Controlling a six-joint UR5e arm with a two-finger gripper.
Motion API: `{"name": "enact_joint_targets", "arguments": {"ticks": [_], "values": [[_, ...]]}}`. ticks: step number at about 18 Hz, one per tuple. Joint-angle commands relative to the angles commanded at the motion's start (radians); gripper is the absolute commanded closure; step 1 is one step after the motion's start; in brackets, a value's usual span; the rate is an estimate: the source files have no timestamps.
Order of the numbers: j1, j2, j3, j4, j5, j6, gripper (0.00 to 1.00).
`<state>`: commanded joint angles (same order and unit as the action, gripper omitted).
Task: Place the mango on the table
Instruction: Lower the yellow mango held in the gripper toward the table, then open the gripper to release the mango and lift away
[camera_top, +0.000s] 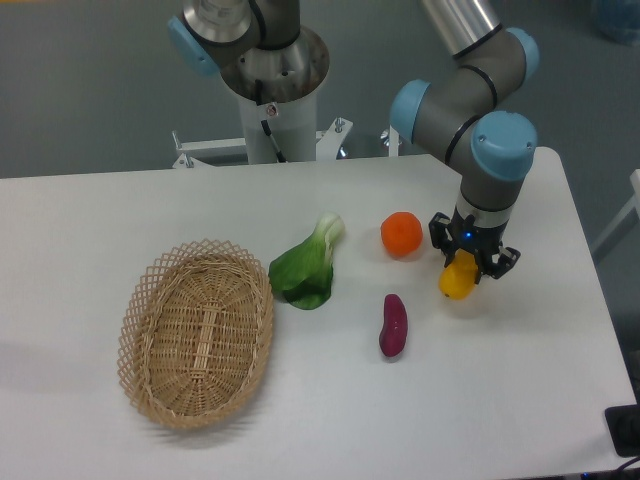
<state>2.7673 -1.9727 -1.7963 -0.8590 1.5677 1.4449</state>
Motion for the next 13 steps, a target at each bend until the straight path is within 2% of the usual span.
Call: {"name": "enact_joint_targets", "arguments": {"ticks": [2,3,4,5,9,13], "values": [[0.011,-0.003,-0.002,0.003,0.0,0.006,0.43],[0.011,-0.003,-0.002,0.005,0.0,0.006,0.35],[0.012,-0.003,0.0,0.006,0.0,0.002,0.16],[0.012,-0.005,0.003,0.008,0.0,-0.001,0.02],[0.012,-0.003,0.015,0.018,-0.005,-0.012,0.0],[0.011,0.003,0.083,0.012,-0.011,-0.029,0.0]]}}
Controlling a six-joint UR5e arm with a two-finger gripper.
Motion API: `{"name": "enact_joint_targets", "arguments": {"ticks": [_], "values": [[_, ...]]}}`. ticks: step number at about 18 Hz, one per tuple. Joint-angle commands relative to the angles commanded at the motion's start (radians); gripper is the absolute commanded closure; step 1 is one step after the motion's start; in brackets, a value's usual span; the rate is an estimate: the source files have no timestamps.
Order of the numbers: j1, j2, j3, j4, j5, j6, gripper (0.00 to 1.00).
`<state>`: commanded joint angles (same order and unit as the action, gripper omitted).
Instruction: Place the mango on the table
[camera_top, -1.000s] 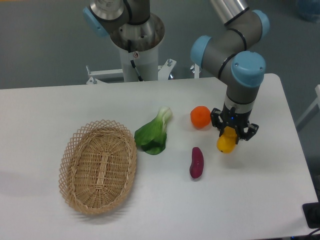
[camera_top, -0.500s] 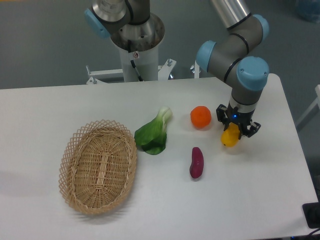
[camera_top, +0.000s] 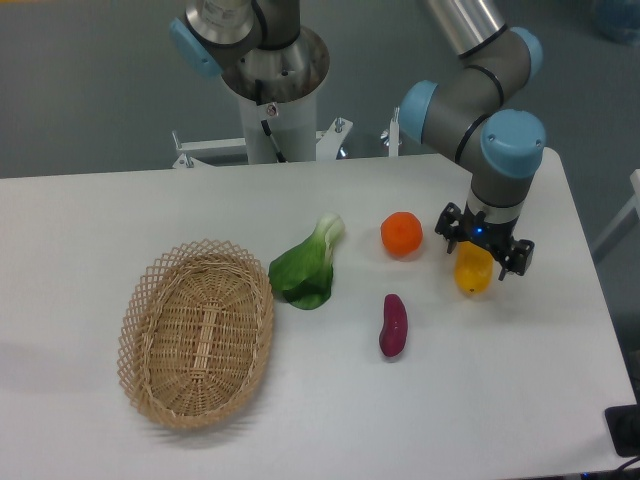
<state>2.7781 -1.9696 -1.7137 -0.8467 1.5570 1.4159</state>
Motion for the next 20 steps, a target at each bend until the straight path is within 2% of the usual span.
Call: {"name": "enact_joint_targets", "arguments": {"ticks": [3,7,10,16,20], "values": [[0.002,0.002,0.06,-0.035,0.003,0.003,0.0],[-0.006,-0.005,0.167,-0.153,0.003,-0.002,0.0],[-0.006,-0.003,0.206,-0.212,0.0,-0.018,0.0],[-0.002,0.002,0.27,-0.258,-0.054,-0.095,0.0],[0.002,0.005,0.279,-0.267,-0.078,-0.097,0.0]]}}
